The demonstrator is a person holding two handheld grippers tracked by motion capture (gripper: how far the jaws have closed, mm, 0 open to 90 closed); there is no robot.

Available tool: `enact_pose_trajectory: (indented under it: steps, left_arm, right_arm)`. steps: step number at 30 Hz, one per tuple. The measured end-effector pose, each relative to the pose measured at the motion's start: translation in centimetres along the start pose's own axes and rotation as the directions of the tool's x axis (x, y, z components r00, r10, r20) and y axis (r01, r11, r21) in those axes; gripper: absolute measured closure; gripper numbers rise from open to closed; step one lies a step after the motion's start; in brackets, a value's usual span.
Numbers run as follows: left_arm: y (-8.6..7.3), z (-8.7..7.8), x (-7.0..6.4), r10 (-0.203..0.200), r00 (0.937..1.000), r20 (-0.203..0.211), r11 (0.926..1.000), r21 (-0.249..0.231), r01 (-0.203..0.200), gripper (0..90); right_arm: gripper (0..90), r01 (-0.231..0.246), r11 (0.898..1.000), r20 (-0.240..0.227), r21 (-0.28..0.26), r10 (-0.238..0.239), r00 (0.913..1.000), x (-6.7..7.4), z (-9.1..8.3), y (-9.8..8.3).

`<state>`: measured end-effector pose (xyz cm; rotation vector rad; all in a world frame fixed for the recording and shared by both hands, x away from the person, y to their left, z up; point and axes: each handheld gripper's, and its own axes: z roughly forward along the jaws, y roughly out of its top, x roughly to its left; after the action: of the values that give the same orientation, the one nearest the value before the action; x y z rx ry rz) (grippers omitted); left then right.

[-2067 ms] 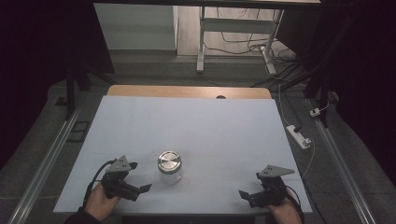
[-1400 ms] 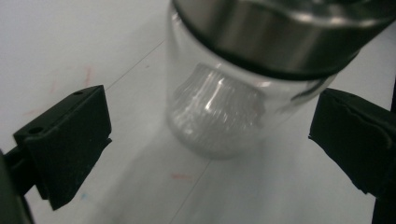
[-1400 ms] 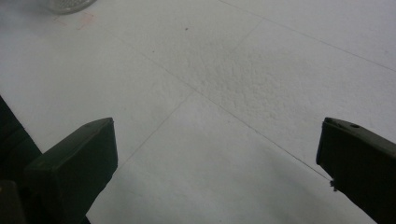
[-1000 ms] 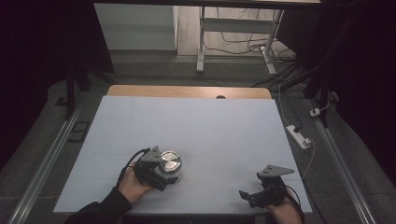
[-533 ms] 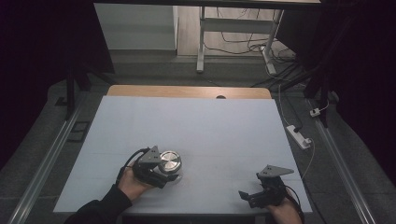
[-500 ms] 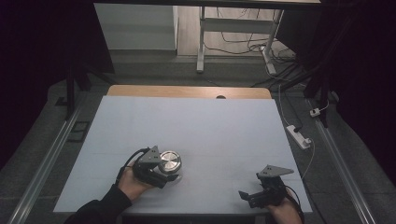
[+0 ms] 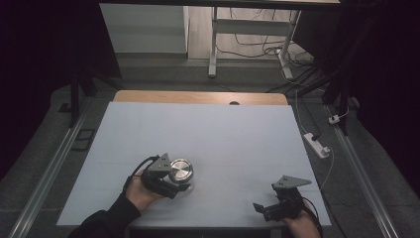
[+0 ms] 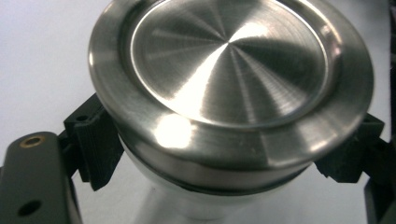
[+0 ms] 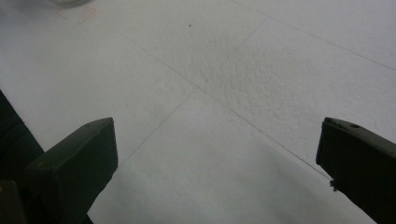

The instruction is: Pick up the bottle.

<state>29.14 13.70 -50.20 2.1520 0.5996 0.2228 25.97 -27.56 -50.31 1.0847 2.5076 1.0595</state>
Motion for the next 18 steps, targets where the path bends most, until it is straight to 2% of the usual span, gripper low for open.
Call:
enact_pose_trajectory:
  steps: [8,13,18]
  left_arm:
    - [1.8,-0.6,0.0,0.018,0.9995,0.025,0.9996,-0.02,-0.018,15.7]
    - [3.0,-0.7,-0.2,0.056,0.998,0.029,0.9984,-0.014,-0.055,15.7]
    - [4.2,-0.5,-0.2,0.072,0.9966,0.04,0.9972,-0.019,-0.072,15.7]
  right_arm:
    - [0.0,0.0,1.0,0.001,0.0,0.0,1.0,0.0,0.0,0.0]
    - [0.0,0.001,1.0,0.002,0.0,-0.001,1.0,0.0,0.0,0.0]
    - [0.0,0.004,1.0,0.002,0.001,-0.004,1.0,0.0,0.0,0.0]
